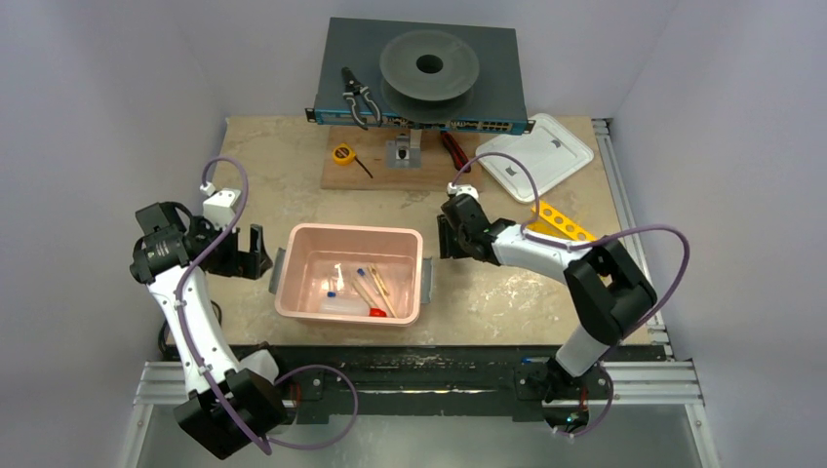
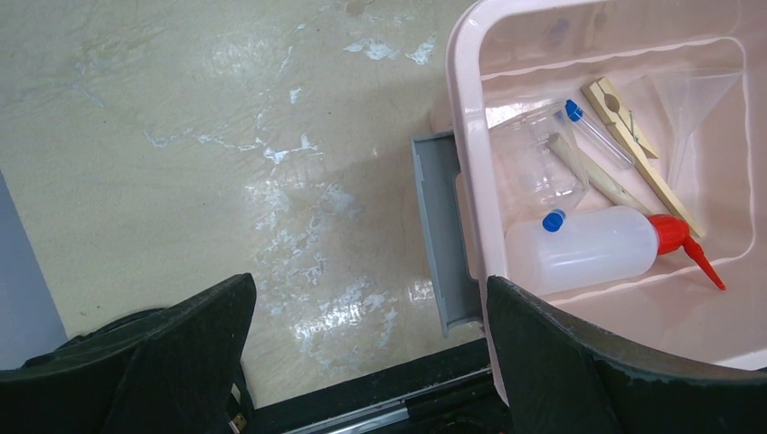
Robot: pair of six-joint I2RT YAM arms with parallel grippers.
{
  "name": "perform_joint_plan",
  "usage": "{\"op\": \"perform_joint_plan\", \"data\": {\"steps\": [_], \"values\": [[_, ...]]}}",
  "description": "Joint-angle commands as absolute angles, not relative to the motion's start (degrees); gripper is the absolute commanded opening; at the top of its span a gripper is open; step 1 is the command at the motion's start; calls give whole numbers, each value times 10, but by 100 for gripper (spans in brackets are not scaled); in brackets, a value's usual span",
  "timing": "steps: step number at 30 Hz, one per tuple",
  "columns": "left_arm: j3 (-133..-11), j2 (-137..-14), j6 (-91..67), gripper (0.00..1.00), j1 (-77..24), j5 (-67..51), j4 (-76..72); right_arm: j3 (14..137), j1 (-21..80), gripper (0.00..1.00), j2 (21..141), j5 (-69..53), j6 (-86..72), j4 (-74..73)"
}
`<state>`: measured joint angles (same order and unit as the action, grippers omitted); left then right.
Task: Organize the chemistry lab equipment
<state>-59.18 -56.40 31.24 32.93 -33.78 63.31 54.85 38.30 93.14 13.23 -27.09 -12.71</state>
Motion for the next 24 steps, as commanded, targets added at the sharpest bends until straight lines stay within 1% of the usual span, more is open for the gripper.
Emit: {"op": "perform_joint_plan", "data": {"steps": [1, 5, 7, 9, 11, 13, 19, 24], "values": [[-587, -556, 327, 99, 331, -332, 606, 571, 385, 47, 957, 147, -280, -93], [-579, -556, 332, 99, 331, -323, 596, 574, 385, 40, 979, 172, -279, -93], [-571, -555, 335, 99, 331, -316, 588, 572, 385, 34, 987, 176, -276, -90], [-564, -556, 337, 99, 330, -307, 580, 566, 384, 23, 992, 178, -277, -85], [-557, -556, 341, 99, 330, -302, 574, 560, 385, 10, 993, 181, -279, -82], [-551, -556, 345, 99, 328, -299, 572, 554, 385, 1, 989, 183, -281, -81], [-520, -556, 347, 99, 297, -272, 552, 540, 385, 0, 921, 180, -277, -98], [-504, -552, 342, 99, 275, -269, 544, 541, 385, 0, 806, 118, -225, -117]]}}
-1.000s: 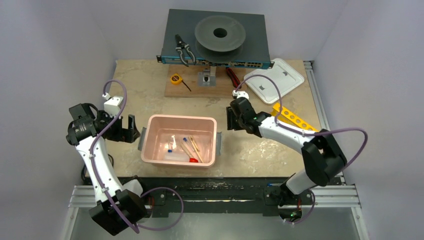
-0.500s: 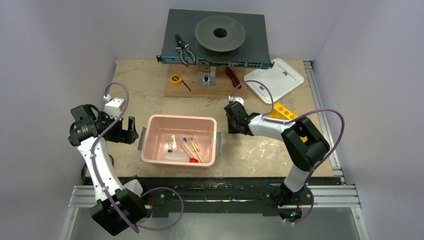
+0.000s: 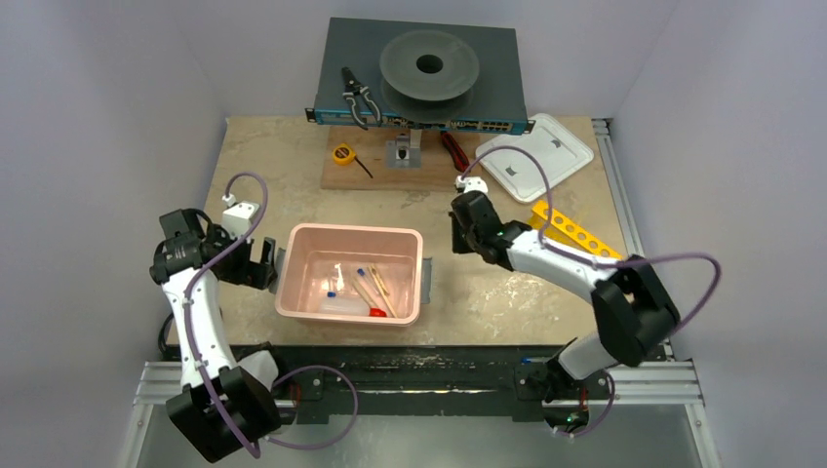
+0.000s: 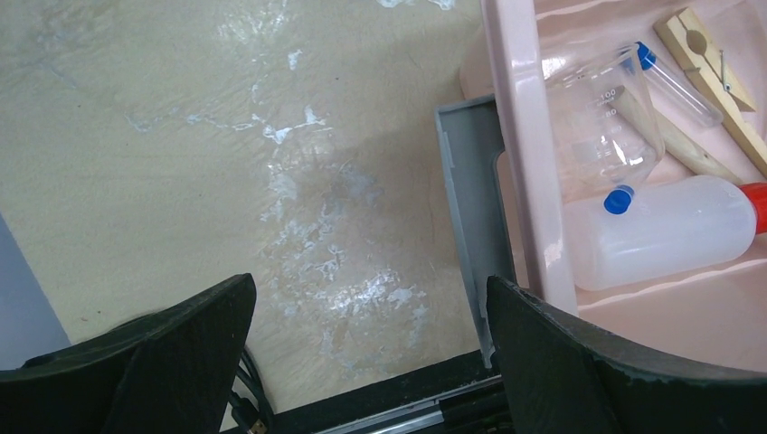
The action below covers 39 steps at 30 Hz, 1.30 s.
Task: Organize the chemistry lab equipment
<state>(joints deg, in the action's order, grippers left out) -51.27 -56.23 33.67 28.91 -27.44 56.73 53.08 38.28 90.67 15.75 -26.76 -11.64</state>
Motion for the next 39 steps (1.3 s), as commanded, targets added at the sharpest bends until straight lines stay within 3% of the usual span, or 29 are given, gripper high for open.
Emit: {"op": "perform_joint_plan", "data": {"steps": [1, 10, 19, 32, 35, 39], "values": [[-501, -552, 342, 99, 272, -269, 543, 547, 385, 0, 788, 93, -207, -122], [-492, -551, 340, 98, 254, -270, 544, 620, 400, 0, 707, -137, -99, -161], [-495, -545, 339, 98, 252, -267, 545, 731, 538, 1, 821, -80, -10, -231], [-500, -539, 342, 99, 252, -268, 553, 764, 559, 52, 874, 11, 30, -264], [-503, -537, 342, 99, 252, -268, 554, 742, 555, 56, 845, 82, -24, -221], [-503, -535, 343, 99, 252, -267, 556, 703, 500, 53, 800, 176, -87, -176]]}}
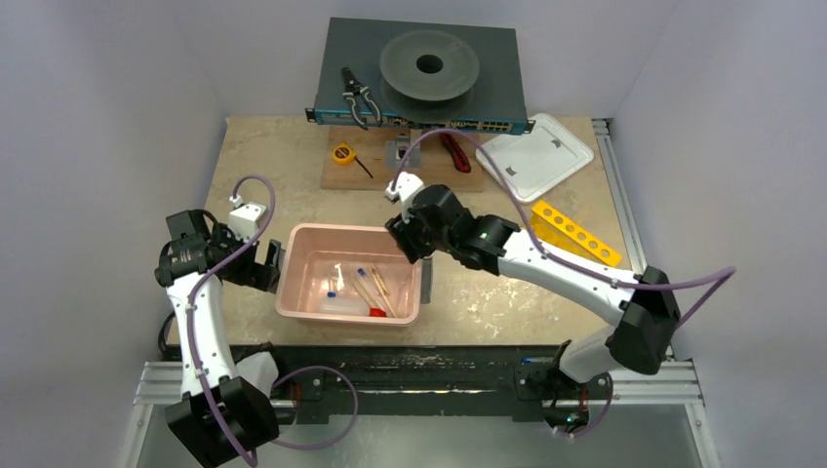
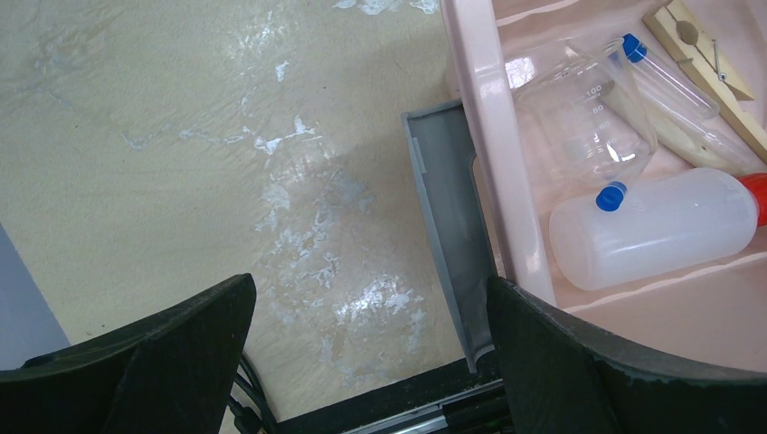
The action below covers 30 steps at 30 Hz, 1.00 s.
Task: Organize the chemistry lab equipment
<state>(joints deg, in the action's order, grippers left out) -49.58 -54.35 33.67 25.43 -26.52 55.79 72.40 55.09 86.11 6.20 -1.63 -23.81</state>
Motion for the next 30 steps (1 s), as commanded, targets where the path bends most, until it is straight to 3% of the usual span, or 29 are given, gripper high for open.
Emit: {"op": "perform_joint_plan", "data": {"steps": [1, 7, 14, 30], "values": [[-503, -534, 344, 99, 252, -266, 556, 695, 481, 52, 793, 190, -101, -171], [-502, -538, 343, 99, 252, -267, 554, 600, 387, 59, 785, 364, -157, -97], [-502, -536, 353, 99, 252, -263, 555, 544, 256, 62, 750, 239, -296, -59], [-495, -541, 359, 99, 252, -267, 552, 687, 90, 57, 787, 246, -366, -173]]}}
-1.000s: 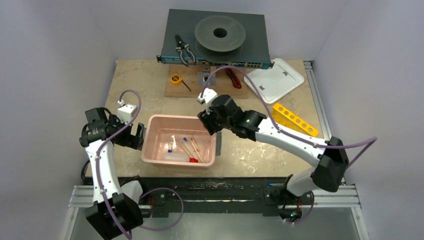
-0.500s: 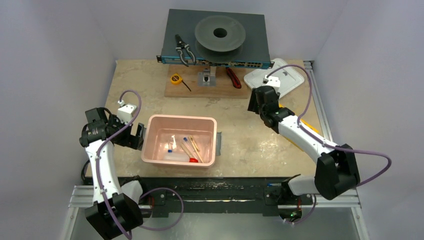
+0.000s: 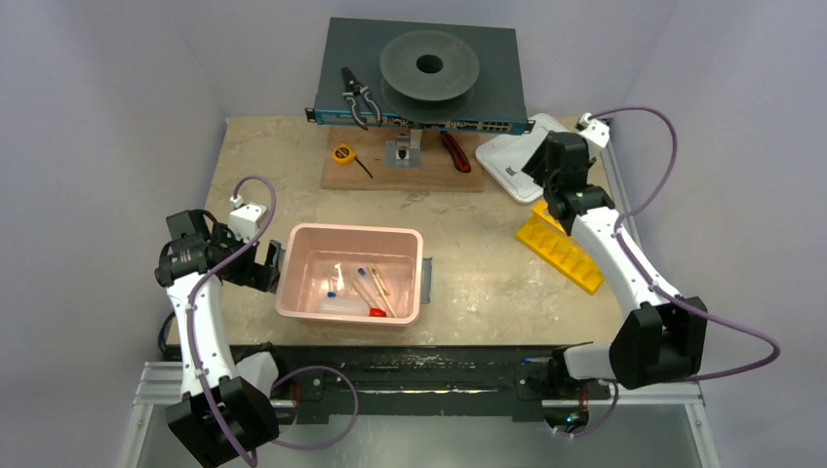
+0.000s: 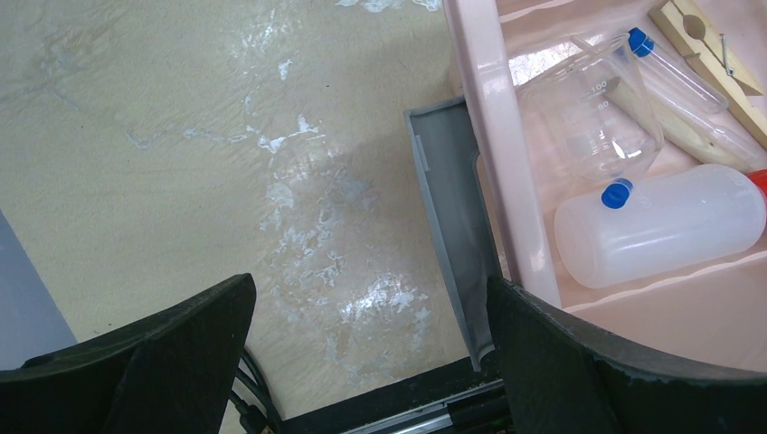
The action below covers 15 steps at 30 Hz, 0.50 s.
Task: Organize the chemistry lab equipment
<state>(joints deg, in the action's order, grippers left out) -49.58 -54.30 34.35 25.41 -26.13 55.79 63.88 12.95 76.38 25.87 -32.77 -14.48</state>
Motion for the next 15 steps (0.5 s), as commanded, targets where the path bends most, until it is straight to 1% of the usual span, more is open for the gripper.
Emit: {"op": "perform_joint_plan", "data": {"steps": [1, 2, 3, 5, 15], "values": [[-495, -542, 360, 99, 252, -267, 553, 698, 77, 58, 797, 239, -370, -176], [-496, -542, 361, 99, 252, -267, 554, 706, 68, 58, 808, 236, -373, -176], [-496, -543, 361, 99, 252, -268, 555, 713, 56, 61, 821, 230, -379, -175], [-497, -544, 361, 99, 252, -271, 556, 736, 41, 62, 855, 215, -386, -178], [-507, -561, 378, 100, 252, -273, 552, 870, -16, 61, 1065, 182, -417, -223]]}}
